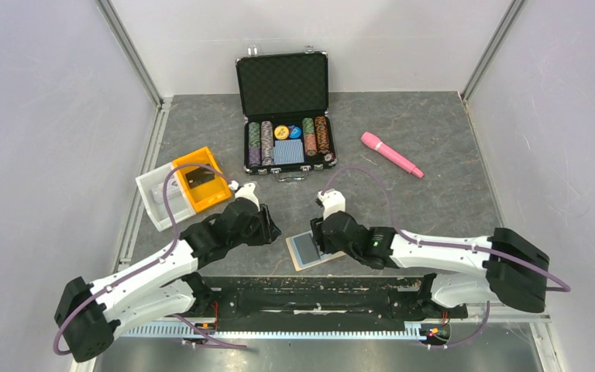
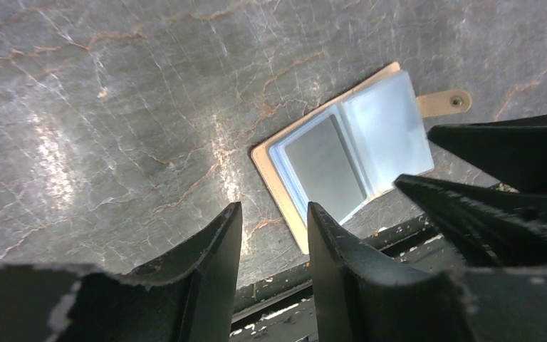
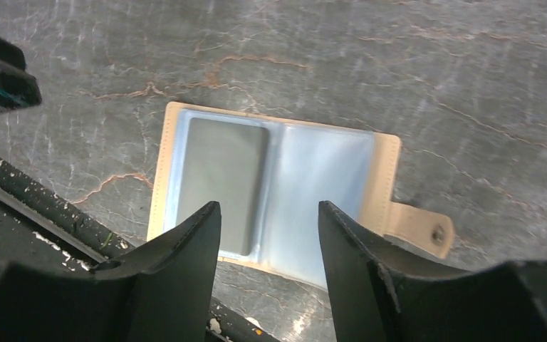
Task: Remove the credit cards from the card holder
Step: Remove the credit card from the card holder.
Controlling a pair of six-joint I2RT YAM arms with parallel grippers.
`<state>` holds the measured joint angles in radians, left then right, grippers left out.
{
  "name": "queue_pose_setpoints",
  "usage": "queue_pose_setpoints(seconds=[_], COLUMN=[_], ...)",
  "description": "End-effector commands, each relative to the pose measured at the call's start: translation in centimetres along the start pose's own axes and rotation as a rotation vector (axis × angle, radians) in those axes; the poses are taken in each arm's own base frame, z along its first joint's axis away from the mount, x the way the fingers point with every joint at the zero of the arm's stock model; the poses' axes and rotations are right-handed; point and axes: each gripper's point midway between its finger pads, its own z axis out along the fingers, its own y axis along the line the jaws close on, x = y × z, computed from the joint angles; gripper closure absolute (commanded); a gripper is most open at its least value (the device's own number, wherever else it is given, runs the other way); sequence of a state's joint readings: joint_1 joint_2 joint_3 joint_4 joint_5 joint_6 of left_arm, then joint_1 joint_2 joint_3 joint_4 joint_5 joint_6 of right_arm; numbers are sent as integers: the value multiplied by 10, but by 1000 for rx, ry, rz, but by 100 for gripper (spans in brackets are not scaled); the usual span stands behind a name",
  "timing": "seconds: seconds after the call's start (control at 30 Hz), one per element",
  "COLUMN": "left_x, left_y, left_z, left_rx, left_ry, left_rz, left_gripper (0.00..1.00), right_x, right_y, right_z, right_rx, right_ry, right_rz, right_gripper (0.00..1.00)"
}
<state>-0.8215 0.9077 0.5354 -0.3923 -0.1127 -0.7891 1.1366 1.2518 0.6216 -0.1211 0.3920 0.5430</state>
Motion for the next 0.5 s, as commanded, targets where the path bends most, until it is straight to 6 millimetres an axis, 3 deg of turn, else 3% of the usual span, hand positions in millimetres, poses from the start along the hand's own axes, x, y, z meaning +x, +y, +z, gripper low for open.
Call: queue_pose_setpoints(seconds=[0.0,0.2,0.47], left_x=[-33,-40,-47], left_y=[-5,3,11], left_z=[-20,-34,-52], left_rx=[-6,-5,0], left_ry=[-130,-200,-271], left_rz=[37,16,5], left_gripper=[54,52,52], right_x=[-17,-10,-1], right_y=[35,36,47], right_z=[9,21,31], right_rx=[-117,-55,-21], right_ry=[-11,29,65], right_rz=[12,-12,-45], right_gripper=[43,33,30])
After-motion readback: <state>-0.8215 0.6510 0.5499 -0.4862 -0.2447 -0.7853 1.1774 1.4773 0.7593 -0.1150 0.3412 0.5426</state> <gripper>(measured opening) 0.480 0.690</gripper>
